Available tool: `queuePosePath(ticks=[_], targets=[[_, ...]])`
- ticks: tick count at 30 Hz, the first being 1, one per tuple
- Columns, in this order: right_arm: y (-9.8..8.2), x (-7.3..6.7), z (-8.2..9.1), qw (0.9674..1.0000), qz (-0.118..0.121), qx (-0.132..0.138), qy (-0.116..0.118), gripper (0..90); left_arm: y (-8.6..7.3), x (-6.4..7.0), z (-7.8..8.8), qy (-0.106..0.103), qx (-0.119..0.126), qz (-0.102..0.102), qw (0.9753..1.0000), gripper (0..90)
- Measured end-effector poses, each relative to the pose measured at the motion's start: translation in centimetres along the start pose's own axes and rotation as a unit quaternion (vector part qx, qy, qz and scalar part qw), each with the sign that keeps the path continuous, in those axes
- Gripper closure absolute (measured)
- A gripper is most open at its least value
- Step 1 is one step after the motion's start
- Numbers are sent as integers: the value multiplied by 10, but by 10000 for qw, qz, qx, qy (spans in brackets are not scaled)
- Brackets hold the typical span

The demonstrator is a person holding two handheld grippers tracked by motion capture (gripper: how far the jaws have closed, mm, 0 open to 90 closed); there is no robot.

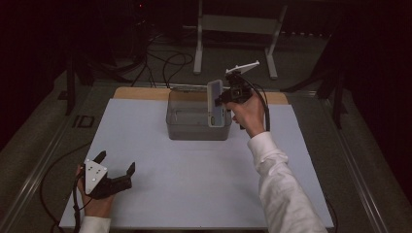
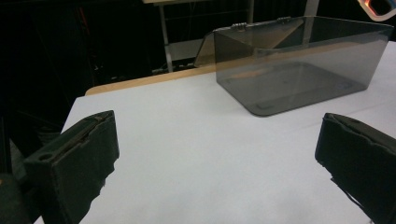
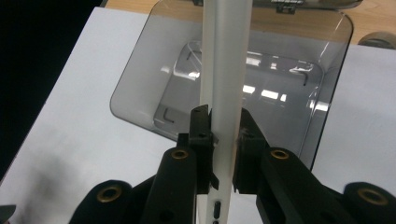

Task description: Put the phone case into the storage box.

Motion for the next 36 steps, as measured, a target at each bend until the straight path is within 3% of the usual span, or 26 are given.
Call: queuePosePath(ticks=[36], targets=[[30,27,-18,9977,-453,68,-508,811,0,0,1,28,39,-8,10000,2]])
Point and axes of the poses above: each handheld gripper's, and its own axes: z roughly backward along the jaws, y roughly out of its top, x roughly to its right, the point moved 1 cm from there along -z, roughly forward along the jaws, and after that the axes turned 5 degrees about y, right-handed, at the moved point
